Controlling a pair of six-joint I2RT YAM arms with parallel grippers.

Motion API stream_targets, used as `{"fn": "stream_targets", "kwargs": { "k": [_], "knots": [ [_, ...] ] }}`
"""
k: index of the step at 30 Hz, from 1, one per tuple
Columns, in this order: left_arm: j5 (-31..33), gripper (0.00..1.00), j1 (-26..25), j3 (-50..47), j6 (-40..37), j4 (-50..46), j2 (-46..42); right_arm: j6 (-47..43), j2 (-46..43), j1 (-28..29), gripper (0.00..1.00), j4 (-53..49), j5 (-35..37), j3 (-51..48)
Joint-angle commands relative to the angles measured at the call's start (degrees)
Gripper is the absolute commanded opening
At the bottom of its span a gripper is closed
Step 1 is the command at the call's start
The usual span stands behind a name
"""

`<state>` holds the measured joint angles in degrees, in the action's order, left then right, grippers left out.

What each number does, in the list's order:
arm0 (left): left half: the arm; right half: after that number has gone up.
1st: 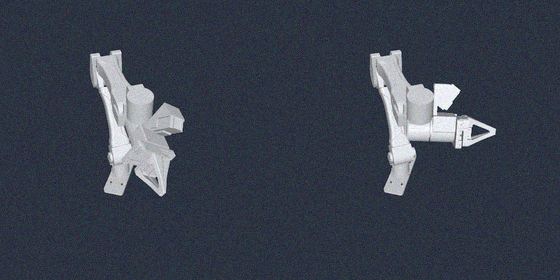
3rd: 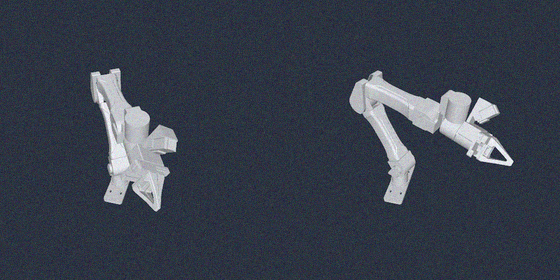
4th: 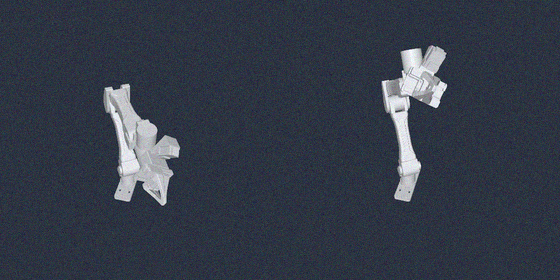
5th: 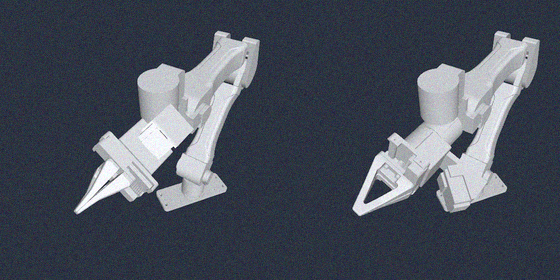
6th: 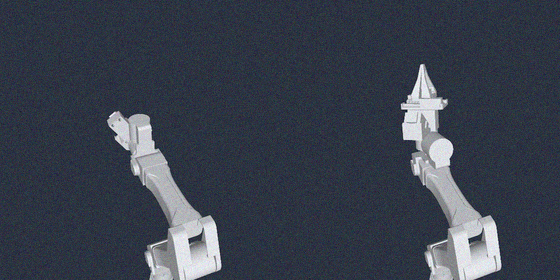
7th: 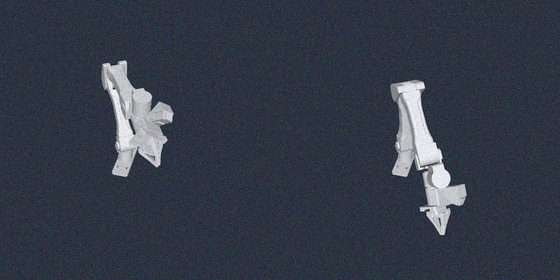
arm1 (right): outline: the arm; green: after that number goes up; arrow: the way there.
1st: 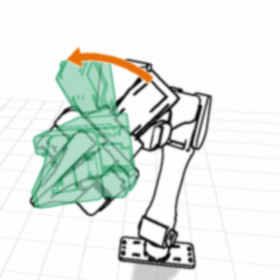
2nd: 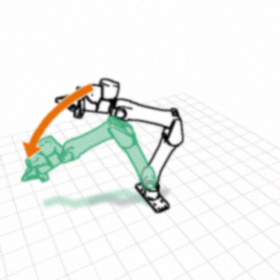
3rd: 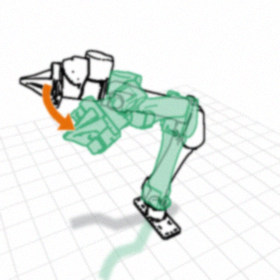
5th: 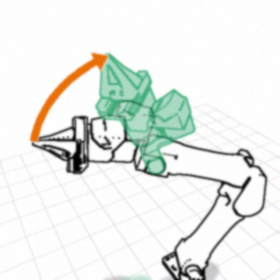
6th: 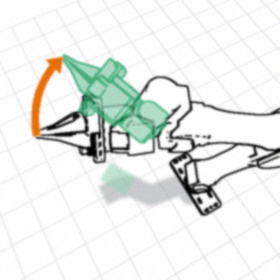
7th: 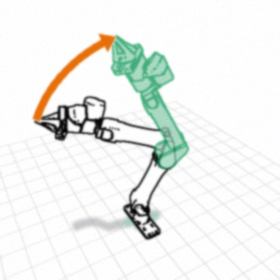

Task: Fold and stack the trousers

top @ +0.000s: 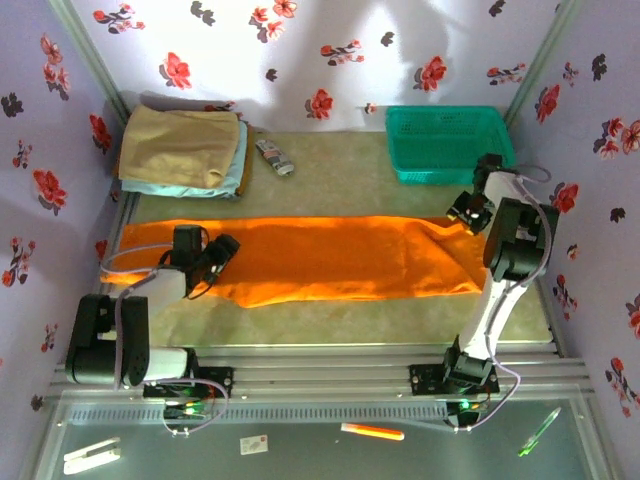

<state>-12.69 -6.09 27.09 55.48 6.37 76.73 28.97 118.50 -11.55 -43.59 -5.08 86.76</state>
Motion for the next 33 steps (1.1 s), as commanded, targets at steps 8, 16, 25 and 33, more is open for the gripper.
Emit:
{"fn": "stream_targets", "kwargs": {
  "k": [8,16,25,33],
  "knots": [
    [-0.2,0.71,0.6,-1.5,-1.1,-2.9,-1.1,2.0,-3.7,1.0,0.15,-2.4,2.5,0.2],
    [-0.2,0.71,0.7,-1.5,-1.0,-2.9,-1.2,2.2,-6.0,0.8,0.00,-4.1,5.9,0.9],
    [-0.4,0.71,0.7,-1.1,-1.7,-3.5,-1.6,-0.8,0.7,0.7,0.00,-12.4,17.0,12.9],
    [-2.2,0.73,0.7,-0.5,-1.9,-2.6,0.3,-1.8,7.5,1.8,0.50,-15.6,16.1,18.2]
  ]
}}
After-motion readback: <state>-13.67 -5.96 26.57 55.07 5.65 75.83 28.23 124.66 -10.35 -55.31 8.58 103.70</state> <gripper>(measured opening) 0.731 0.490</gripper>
